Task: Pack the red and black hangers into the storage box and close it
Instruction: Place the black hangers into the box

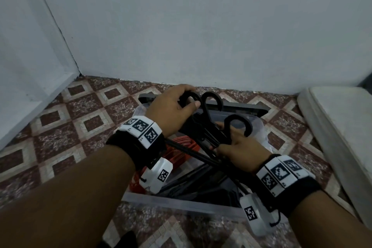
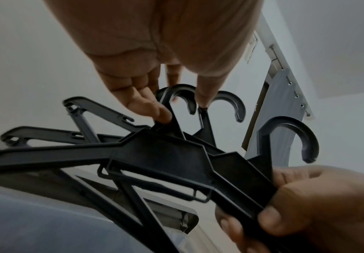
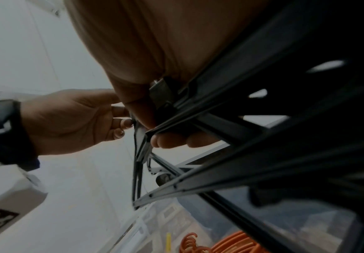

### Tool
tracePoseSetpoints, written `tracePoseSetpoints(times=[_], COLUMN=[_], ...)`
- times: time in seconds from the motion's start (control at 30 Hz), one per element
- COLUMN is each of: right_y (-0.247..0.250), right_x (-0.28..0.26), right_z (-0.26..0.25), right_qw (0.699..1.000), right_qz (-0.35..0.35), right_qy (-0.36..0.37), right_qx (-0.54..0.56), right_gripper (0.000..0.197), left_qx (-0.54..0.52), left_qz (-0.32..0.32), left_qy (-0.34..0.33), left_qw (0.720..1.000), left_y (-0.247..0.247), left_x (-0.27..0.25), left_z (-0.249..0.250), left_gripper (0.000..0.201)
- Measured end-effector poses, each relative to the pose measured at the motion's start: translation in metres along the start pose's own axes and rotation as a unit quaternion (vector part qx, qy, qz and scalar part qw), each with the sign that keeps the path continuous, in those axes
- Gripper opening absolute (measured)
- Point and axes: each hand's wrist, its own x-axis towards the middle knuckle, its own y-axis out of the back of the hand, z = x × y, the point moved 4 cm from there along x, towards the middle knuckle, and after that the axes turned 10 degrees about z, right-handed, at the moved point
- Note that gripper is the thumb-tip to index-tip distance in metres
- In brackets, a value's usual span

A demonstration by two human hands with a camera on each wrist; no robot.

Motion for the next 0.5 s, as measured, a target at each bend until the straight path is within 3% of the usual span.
tracePoseSetpoints(times=[0.17,0.3,0.4,0.5], right_y=[0.012,0.014,0.013,0.013], right_x=[0.003,0.003,0.003,0.003], right_z=[0.008,0.008,0.006,0.006], right_qw=[1.0,0.999,0.999,0.999], right_qz=[0.007,0.025,0.031,0.028], right_qy=[-0.011,-0.016,-0.008,0.009], right_qx=[0.008,0.015,-0.02,-0.039], right_gripper=[0.046,0.023,0.038,0.038], left_qx=[-0.117,-0.101,-0.019,-0.025], left_qz=[-0.036,-0.034,-0.03,-0.053], left_qy=[0.061,0.066,0.022,0.015], left_qw=[0.991,0.992,0.999,0.998], left_y=[-0.004,-0.007,-0.006,-0.004], left_x=[0.0,0.002,0.002,0.0], left_z=[-0.007,-0.007,-0.007,-0.004], left_gripper=[0.018,0.016,0.007,0.007])
